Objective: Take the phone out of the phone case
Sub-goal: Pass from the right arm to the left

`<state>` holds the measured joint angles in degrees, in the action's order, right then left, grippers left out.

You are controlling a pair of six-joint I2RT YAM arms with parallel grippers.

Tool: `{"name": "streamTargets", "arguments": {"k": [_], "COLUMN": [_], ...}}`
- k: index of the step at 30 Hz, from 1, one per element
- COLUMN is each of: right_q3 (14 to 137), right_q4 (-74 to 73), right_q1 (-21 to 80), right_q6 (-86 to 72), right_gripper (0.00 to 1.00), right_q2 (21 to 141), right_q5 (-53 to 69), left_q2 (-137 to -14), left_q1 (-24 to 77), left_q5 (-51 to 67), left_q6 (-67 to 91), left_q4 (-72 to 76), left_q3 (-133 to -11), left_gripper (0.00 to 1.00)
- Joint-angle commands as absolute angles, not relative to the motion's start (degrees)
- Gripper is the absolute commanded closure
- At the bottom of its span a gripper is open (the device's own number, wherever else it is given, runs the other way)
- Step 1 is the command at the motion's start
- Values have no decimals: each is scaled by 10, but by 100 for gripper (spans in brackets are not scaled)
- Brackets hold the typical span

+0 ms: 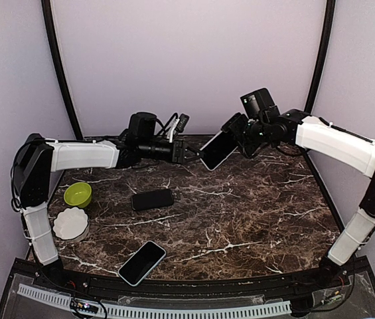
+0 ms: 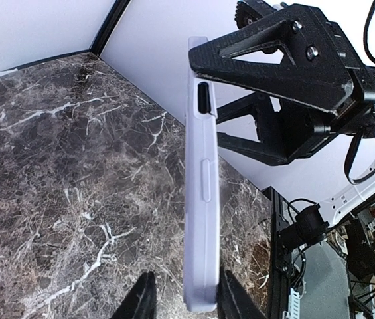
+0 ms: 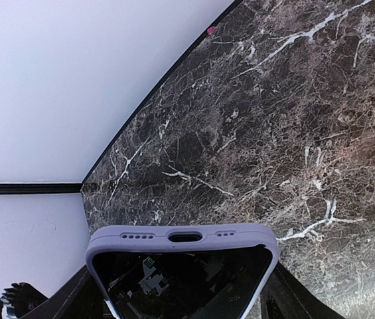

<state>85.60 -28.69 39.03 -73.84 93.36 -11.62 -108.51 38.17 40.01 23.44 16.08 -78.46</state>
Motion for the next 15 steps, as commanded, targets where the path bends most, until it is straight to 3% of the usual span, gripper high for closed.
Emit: {"name": "streamTargets", "arguments": {"k": [1, 6, 9, 10, 12, 13, 14, 15], "right_q3": [861, 850, 841, 839, 836, 833, 827, 821], "right_q4": [-225, -208, -186, -181, -179, -182, -181, -178], "right_q1": [395, 396, 396, 394, 393, 391, 389, 385], "right_q6": [-745, -743, -716, -701, -660, -642, -620, -595], "right_gripper": [100, 100, 100, 89, 35, 14, 3, 2], "right_q2": [924, 917, 907, 904, 896, 890, 883, 876], "right_q5": [-124, -128, -131, -131, -149, -165, -182, -196], "left_q2": [-1088, -1093, -1090, -1087, -1082, -1080, -1075, -1073], "left_q1": [388, 393, 393, 393, 394, 393, 394, 393], "left_q5": [408, 393, 382, 378, 376, 377, 377, 378], "left_q6": [242, 236, 232, 232, 229, 226, 224, 220], "left_q4": [190, 183, 181, 182, 180, 178, 174, 172], "left_q3": [-799, -800, -798, -797, -796, -796, -796, -796], "left_gripper": [73, 96, 100, 100, 100, 100, 100, 100]}}
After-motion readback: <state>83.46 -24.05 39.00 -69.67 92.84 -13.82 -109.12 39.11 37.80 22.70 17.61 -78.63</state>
